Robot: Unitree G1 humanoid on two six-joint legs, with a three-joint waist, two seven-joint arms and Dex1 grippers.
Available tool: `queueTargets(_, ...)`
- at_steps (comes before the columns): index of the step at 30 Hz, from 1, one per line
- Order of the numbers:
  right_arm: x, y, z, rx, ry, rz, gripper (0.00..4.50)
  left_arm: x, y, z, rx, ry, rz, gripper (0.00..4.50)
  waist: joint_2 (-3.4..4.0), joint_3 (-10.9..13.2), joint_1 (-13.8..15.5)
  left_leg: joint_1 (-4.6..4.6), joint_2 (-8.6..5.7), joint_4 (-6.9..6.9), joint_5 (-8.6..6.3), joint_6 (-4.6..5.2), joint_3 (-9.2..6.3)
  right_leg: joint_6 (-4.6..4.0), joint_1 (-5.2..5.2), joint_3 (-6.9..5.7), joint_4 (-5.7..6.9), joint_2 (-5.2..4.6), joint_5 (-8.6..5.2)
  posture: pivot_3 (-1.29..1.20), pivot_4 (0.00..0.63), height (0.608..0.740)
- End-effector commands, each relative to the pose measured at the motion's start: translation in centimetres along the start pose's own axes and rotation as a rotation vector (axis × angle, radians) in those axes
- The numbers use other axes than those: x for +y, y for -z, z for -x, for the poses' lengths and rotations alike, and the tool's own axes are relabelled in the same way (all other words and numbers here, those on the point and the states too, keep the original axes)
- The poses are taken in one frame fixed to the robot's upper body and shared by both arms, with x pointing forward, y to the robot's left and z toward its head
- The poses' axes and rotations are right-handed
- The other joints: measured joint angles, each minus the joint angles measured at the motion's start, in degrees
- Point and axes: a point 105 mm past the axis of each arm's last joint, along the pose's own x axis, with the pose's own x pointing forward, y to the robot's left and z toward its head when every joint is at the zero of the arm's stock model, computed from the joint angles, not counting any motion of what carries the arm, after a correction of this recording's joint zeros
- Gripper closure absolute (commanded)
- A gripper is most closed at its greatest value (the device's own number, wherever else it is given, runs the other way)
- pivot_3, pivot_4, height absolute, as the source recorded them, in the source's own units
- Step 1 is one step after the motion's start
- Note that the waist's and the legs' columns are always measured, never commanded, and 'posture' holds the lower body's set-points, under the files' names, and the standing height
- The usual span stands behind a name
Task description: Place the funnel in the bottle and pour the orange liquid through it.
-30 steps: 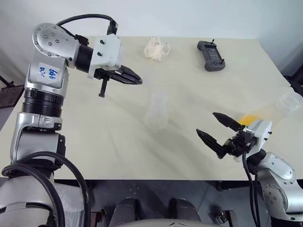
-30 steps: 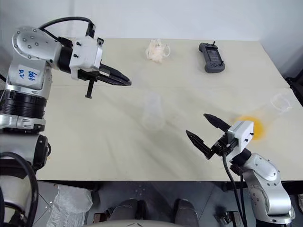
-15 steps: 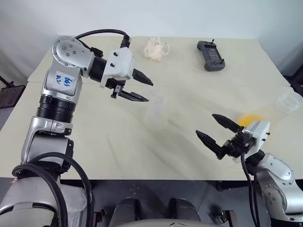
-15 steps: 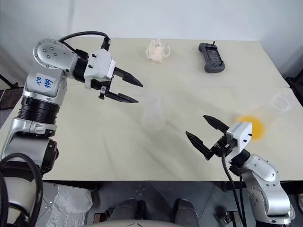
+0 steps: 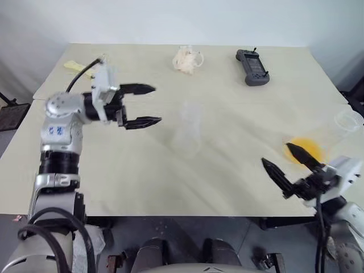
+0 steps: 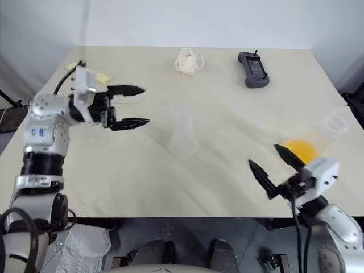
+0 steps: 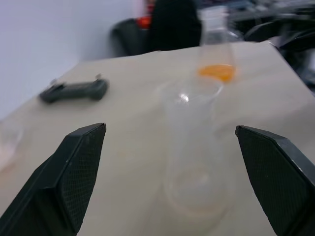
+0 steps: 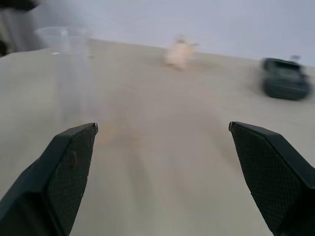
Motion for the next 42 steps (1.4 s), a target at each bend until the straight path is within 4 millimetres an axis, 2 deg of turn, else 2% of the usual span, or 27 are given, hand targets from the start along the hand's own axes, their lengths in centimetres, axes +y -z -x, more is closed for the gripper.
queueTargets(1,-2.0,-1.7,2.6,-0.065,0.147,0.062,0.0,-0.5,-1.0,0.7,-0.075,-0.065,-0.01,0.02,-0.01,0.0,0.17,-0.02,0.0,0.01,0.0,0.0,0.0,0.0,0.0,0.01,-0.01,0.0,0.0,0.0,0.15,0.74)
queueTargets(3,-3.5,-1.2,4.7,-0.05,0.253,0.07,0.0,-1.4,-0.5,0.8,-0.092,-0.077,0.039,0.02,-0.04,-0.01,0.36,-0.01,-0.01,0.04,-0.01,0.01,-0.06,0.0,0.06,0.01,-0.01,-0.02,0.0,0.0,0.15,0.74)
queueTargets(5,-4.3,-0.8,5.8,-0.037,0.307,0.075,0.0,-2.2,-0.4,0.6,-0.098,-0.07,0.062,0.02,-0.04,-0.01,0.36,0.0,0.01,0.06,-0.02,0.03,-0.13,0.0,0.12,0.07,-0.01,-0.05,0.0,0.0,0.15,0.74)
queueTargets(8,-5.3,-0.5,6.7,-0.026,0.368,0.073,0.0,-3.0,-0.4,0.2,-0.099,-0.057,0.077,0.02,-0.01,-0.03,-0.05,0.05,0.0,0.06,-0.02,0.04,-0.06,0.0,0.11,0.17,-0.01,-0.03,0.0,0.0,0.15,0.74)
queueTargets(10,-6.3,-0.5,6.6,-0.022,0.412,0.088,0.0,-3.4,-0.4,0.1,-0.102,-0.055,0.091,0.02,0.01,-0.04,-0.15,0.09,0.02,0.05,-0.02,0.03,-0.04,-0.01,0.1,0.2,0.02,0.0,-0.01,0.0,0.15,0.74)
queueTargets(15,-8.9,-0.9,3.5,-0.03,0.457,0.096,0.0,-4.4,-0.8,-0.2,-0.111,-0.044,0.125,0.02,0.04,-0.06,-1.39,0.11,0.08,0.06,0.0,0.05,0.05,-0.02,0.07,0.4,0.03,-0.04,-0.01,0.0,0.15,0.74)
queueTargets(21,-12.0,-1.4,-0.1,-0.034,0.51,0.048,0.0,-5.6,-0.9,-0.3,-0.102,-0.045,0.142,0.02,0.14,-0.09,-1.44,0.13,0.09,0.01,0.02,0.05,0.1,-0.01,0.02,0.46,0.05,-0.04,-0.01,0.0,0.15,0.74)
queueTargets(27,-12.9,-1.5,-3.7,-0.02,0.461,0.023,0.0,-6.2,-1.2,-0.1,-0.096,-0.056,0.145,0.02,0.15,-0.08,-1.3,0.12,0.1,0.02,0.03,0.07,0.07,-0.01,0.04,0.46,0.05,-0.06,-0.01,0.0,0.15,0.74)
queueTargets(32,-13.9,-1.4,-5.5,-0.006,0.459,0.034,0.0,-6.3,-1.5,0.2,-0.09,-0.073,0.137,0.02,0.15,-0.08,-1.38,0.11,0.08,0.02,0.03,0.07,0.1,-0.01,0.04,0.44,0.04,-0.06,0.0,0.0,0.15,0.74)
queueTargets(35,-14.3,-1.2,-5.8,-0.004,0.463,0.035,0.0,-6.3,-1.6,0.2,-0.088,-0.076,0.135,0.02,0.15,-0.08,-1.34,0.11,0.1,0.02,0.03,0.07,0.11,-0.01,0.03,0.44,0.04,-0.06,0.0,0.0,0.15,0.74)
queueTargets(38,-13.8,-1.6,-6.8,-0.038,0.42,0.014,0.61,-6.4,-1.8,0.3,-0.088,-0.085,0.128,0.0,0.15,-0.08,-1.42,0.1,0.09,0.01,0.03,0.07,0.11,-0.01,0.03,0.44,0.02,-0.06,0.0,0.0,0.15,0.74)
queueTargets(41,-13.7,-1.6,-7.1,-0.044,0.416,0.035,1.68,-6.6,-1.6,0.4,-0.086,-0.09,0.129,0.0,0.17,-0.07,-1.45,0.1,0.09,0.01,0.03,0.07,0.12,-0.01,0.03,0.44,0.03,-0.05,0.0,0.0,0.15,0.74)
queueTargets(42,-13.7,-1.6,-7.1,-0.05,0.414,0.038,1.86,-6.6,-1.6,0.5,-0.085,-0.09,0.129,0.0,0.17,-0.07,-1.45,0.1,0.1,0.0,0.03,0.07,0.13,-0.01,0.02,0.44,0.03,-0.05,0.0,0.0,0.15,0.74)
